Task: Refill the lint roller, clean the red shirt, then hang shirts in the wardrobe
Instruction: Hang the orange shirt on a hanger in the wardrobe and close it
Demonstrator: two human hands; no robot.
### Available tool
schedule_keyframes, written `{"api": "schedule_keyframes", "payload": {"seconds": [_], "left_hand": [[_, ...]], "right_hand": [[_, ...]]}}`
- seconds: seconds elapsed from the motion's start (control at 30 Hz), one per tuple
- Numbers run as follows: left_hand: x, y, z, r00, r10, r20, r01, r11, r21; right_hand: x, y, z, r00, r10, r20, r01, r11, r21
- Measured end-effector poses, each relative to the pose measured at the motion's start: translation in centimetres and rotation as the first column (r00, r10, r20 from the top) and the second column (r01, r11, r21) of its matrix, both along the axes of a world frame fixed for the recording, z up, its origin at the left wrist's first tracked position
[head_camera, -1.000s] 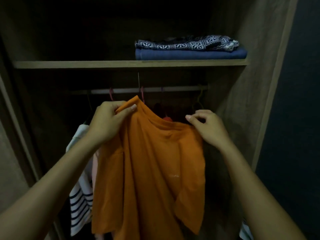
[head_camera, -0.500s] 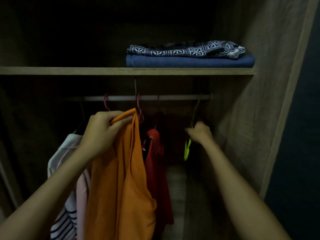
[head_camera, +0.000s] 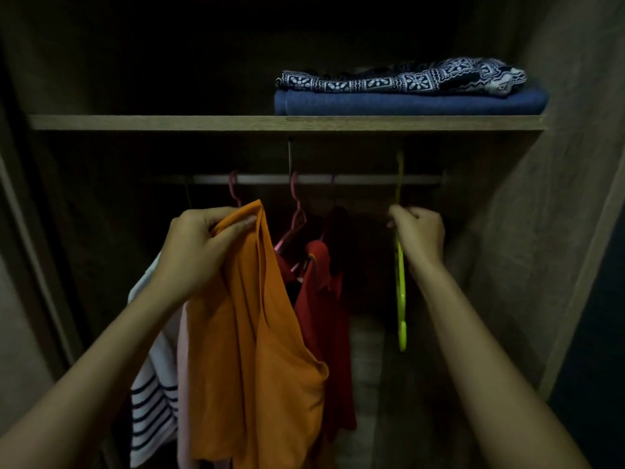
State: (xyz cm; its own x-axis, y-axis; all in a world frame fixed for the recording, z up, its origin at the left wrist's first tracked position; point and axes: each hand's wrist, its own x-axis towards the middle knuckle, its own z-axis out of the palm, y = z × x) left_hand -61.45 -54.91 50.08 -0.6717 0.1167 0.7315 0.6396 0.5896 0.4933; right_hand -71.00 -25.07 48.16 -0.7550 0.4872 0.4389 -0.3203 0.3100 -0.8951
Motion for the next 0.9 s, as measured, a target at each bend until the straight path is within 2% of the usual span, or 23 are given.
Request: {"api": "schedule_keyframes", "payload": {"seconds": [0.1,0.17,0.23,0.33,0.43,0.53,0.67,0.8,0.9], "left_hand": [[0.8,-0.8,-0.2,1.000,0.012,-0.014,-0.012,1.000,0.005],[1.5,-1.5,-0.2,1.000,0.007,-0.005,-0.007,1.000,0.000],[2.1,-2.1,-0.2,1.000,-0.006,0.018,0.006,1.000,-0.004],[3.3,-3.3,-0.2,0.999,-0.005,0.044,0.006,0.999,-0.034],[4.8,-5.0,-0.4,0.997,-0.029,0.078,0.032,0.999,-0.038],[6.1,-6.8,-0.9,0.991,-0.039,0.129,0.040,0.999,-0.004],[7.5,-8.5,-1.6,0.981,-0.080,0.175,0.065,0.994,0.091],[9.1,-9.5,-1.5,0.980,-0.117,0.160,0.097,0.987,0.130],[10.5,-10.1,-1.2,0.981,-0.137,0.137,0.123,0.987,0.105]], "right_hand": [[2.5,-1.1,0.6,0.984,0.110,-0.138,-0.113,0.994,-0.011],[3.9,-1.8,1.0,0.939,0.238,-0.247,-0.258,0.965,-0.051],[5.1,-2.6,0.9,0.905,0.283,-0.316,-0.315,0.948,-0.053],[6.7,-4.4,-0.1,0.890,0.316,-0.328,-0.368,0.923,-0.112],[8.7,-6.8,-1.5,0.895,0.351,-0.275,-0.422,0.865,-0.271],[11.9,-9.2,-1.5,0.914,0.351,-0.204,-0.405,0.814,-0.416],[17.0,-11.6,1.0,0.899,0.288,-0.329,-0.435,0.667,-0.605],[20.1,-14.1,3.5,0.825,0.243,-0.510,-0.561,0.453,-0.693],[21.3,-16.1,4.6,0.827,0.157,-0.540,-0.550,0.424,-0.719]]}}
